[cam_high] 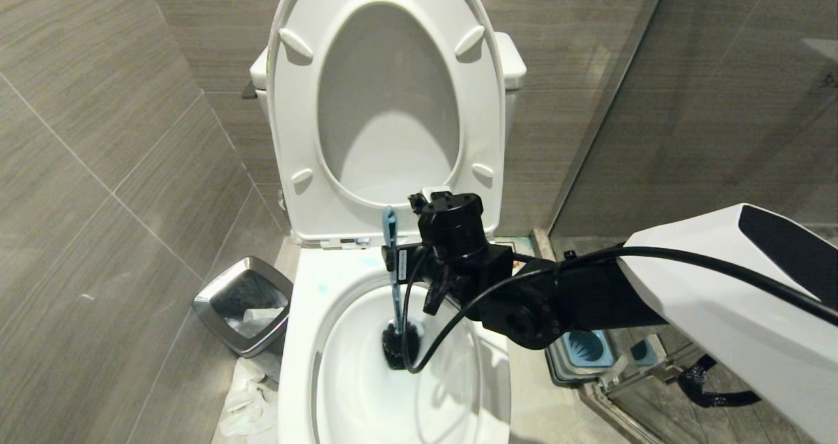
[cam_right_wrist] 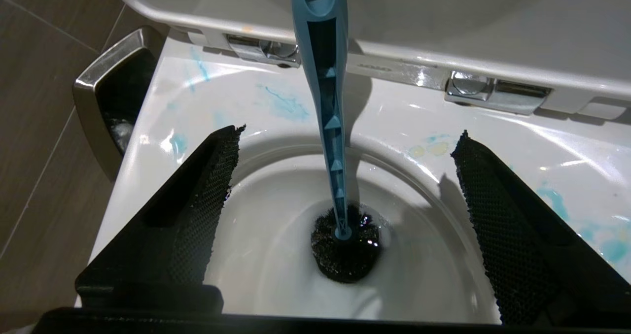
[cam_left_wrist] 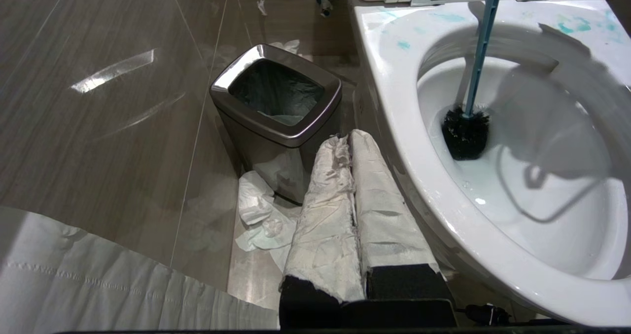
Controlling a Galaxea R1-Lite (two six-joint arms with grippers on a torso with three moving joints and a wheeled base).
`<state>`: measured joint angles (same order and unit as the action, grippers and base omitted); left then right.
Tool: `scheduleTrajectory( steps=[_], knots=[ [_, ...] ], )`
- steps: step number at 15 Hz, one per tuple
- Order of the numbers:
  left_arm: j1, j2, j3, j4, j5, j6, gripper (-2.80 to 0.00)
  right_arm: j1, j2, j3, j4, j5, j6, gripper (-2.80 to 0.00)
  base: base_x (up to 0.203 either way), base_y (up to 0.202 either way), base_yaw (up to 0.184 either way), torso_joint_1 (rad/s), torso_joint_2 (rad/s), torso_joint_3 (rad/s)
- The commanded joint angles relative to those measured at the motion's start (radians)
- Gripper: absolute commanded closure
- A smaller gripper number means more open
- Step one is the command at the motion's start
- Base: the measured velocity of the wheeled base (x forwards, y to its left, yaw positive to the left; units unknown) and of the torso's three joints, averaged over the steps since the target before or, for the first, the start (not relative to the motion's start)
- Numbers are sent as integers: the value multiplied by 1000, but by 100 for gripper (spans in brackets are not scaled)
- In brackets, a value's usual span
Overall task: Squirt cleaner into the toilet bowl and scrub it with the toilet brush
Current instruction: Scrub the toilet bowl
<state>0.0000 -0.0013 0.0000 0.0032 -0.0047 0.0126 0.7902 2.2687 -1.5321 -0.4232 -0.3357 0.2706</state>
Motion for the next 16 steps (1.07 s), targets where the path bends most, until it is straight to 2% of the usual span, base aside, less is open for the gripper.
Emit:
scheduleTrajectory(
  steps=[1,8,16],
  knots=[
    [0,1,2,0,0,1,0,0,55,-56,-3,-3,-6,-280,0,0,0,0,0,0],
    [0,1,2,0,0,1,0,-2,186,-221,0,-8,-53,-280,0,0,0,0,0,0],
    [0,1,2,0,0,0,0,-8,261,-303,-2,-23,-62,-280,0,0,0,0,0,0]
  ],
)
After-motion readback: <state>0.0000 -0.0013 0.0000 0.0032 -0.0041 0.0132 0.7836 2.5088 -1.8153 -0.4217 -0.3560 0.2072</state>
